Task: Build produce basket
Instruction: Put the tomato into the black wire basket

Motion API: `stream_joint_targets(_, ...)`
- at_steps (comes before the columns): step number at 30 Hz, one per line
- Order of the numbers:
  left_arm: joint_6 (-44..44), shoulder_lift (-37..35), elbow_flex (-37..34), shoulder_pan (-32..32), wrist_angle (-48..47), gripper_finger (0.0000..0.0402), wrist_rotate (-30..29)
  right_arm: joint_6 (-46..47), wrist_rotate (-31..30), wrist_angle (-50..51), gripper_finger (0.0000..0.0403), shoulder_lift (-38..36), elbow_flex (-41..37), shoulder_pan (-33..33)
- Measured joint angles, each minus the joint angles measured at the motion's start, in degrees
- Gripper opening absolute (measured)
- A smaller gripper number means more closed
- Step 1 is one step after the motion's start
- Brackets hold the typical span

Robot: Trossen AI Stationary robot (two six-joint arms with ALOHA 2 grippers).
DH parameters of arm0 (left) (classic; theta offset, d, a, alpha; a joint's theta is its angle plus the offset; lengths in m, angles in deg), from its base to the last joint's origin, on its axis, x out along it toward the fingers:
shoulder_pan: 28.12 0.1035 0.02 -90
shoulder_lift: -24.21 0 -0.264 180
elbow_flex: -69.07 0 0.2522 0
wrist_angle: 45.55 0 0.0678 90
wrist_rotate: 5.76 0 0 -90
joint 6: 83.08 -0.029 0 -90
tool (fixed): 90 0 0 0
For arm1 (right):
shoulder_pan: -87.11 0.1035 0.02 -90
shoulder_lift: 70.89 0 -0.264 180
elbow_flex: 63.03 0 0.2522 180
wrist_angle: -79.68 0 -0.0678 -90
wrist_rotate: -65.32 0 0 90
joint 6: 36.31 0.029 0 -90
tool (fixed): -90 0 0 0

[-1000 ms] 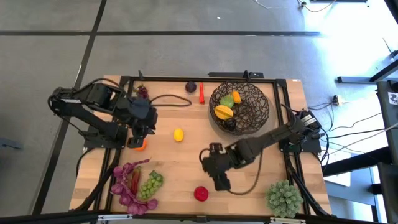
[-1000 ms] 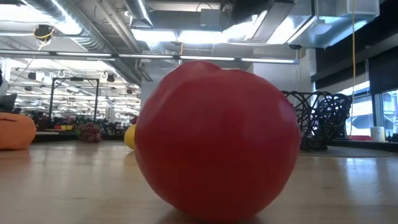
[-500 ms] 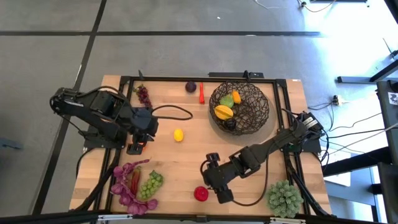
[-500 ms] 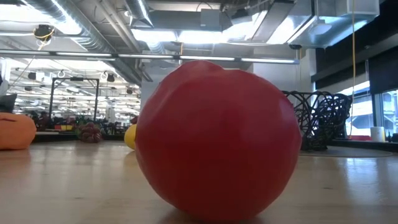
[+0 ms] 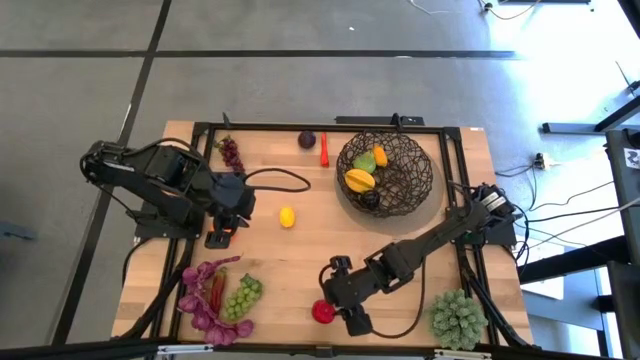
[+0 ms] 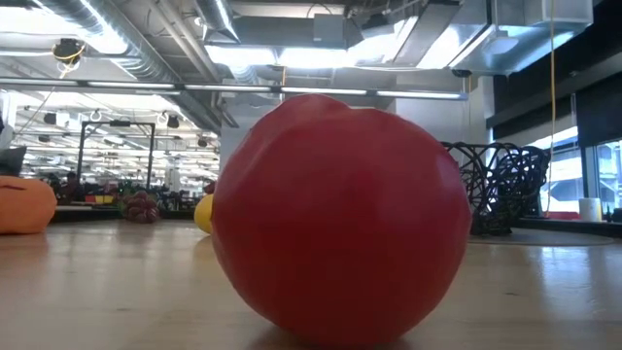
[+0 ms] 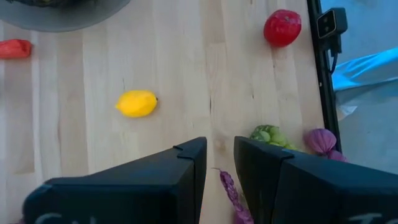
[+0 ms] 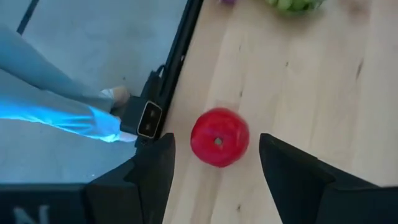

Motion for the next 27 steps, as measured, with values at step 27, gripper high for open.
stream_joint_targets(27,-0.06,0.00,0.00,0.00,0.31,0.0071,0.00,10.48,0.55,-3.00,0.0225,3.72,-0.02,0.60)
